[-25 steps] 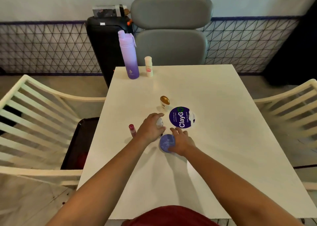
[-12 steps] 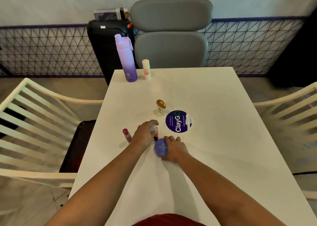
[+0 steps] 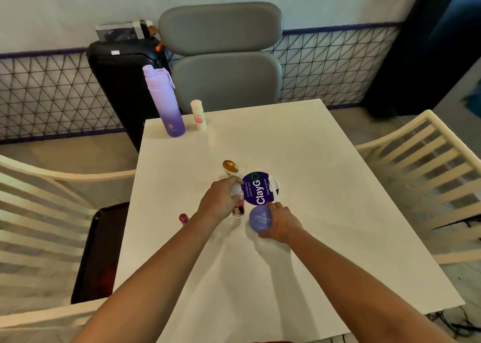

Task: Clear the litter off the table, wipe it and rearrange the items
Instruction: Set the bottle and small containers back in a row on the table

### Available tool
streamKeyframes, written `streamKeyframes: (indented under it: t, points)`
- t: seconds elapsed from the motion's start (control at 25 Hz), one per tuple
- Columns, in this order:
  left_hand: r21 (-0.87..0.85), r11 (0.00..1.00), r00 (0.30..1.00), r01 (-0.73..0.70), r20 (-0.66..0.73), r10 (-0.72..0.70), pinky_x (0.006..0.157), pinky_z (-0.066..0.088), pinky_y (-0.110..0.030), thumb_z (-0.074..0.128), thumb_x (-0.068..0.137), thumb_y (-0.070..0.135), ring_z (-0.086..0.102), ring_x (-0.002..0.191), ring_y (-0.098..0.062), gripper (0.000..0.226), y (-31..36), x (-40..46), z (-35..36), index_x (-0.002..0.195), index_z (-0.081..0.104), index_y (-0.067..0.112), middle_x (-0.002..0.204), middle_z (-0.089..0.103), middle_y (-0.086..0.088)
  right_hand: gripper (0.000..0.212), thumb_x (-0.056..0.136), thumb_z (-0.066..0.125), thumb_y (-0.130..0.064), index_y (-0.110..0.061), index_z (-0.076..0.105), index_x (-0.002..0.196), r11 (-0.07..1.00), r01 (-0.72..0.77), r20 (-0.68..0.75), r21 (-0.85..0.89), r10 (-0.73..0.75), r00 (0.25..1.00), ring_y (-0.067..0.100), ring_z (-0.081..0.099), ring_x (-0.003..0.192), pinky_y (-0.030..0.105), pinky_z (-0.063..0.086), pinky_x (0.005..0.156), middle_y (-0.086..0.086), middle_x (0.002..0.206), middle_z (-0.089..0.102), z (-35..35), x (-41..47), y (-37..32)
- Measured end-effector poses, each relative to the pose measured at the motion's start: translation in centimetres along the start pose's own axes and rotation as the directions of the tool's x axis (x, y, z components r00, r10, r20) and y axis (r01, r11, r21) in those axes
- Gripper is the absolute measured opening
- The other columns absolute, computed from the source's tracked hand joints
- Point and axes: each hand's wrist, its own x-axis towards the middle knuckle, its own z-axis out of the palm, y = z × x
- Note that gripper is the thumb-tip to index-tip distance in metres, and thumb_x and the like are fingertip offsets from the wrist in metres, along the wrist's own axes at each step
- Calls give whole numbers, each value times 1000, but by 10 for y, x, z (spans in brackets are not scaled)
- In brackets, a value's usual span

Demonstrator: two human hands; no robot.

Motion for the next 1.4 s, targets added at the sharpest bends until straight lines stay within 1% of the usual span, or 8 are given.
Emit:
streamKeyframes:
  t: [0.08,0.32,0.52,0.72,0.88,1.12,1.32,1.4]
  points:
    - [-35,998,999,-44,3,44,69,40,-23,62,85,20,57,84,-16,32,11,9,-6,116,57,24,110,62,-3,90,67,76,-42,-17,28,139,999,-30,-39,33,31,999,25,42,121,39,45,95,4,132,41,-14,2,5]
    - [-152,981,992,-125,-48,119,66,48,-27,66,82,22,60,80,-20,30,43,41,-21,111,58,23,102,58,1,93,66,78,-41,-18,28,140,996,-66,-117,67,74,990,26,41,122,39,44,95,4,135,40,-51,19,19]
    - [-232,969,993,-85,-96,64,68,54,-33,66,83,19,63,87,-22,26,61,96,-26,108,58,25,105,59,-2,91,67,77,-37,-19,27,141,995,-67,-124,79,76,989,25,40,123,39,44,95,3,136,39,-83,66,28]
    - [-175,983,992,-51,-124,29,66,45,-23,64,86,18,61,94,-23,27,59,163,-30,111,56,24,111,60,-5,94,68,77,-39,-19,23,143,995,-77,-99,59,82,992,27,37,125,40,44,96,3,138,37,-111,133,36]
    - [-146,989,989,27,-138,-47,75,46,-24,61,89,17,59,99,-25,25,41,217,-27,113,56,21,115,60,-8,94,70,75,-38,-20,21,144,995,-83,-85,47,87,993,26,34,127,39,43,96,0,140,36,-117,188,41]
    - [-94,989,989,113,-88,-121,73,47,-24,61,87,13,61,96,-25,28,4,262,-10,114,57,21,114,62,-9,92,73,71,-44,-21,19,145,996,-85,-48,25,86,995,27,32,126,36,41,96,-2,143,35,-100,235,50]
    - [-81,993,992,80,-87,-87,84,50,-29,61,88,14,58,108,-25,32,-11,275,-2,118,55,24,121,59,-5,95,74,67,-48,-23,12,147,998,-53,-55,-30,52,997,27,27,131,39,33,101,-3,147,28,-99,251,43]
    - [-40,999,994,22,-108,-27,90,48,-31,63,86,19,55,116,-24,40,-15,275,1,124,51,26,128,56,-3,98,72,68,-51,-24,10,147,997,-38,-111,-68,30,993,27,23,134,40,29,104,-3,150,21,-101,251,35]
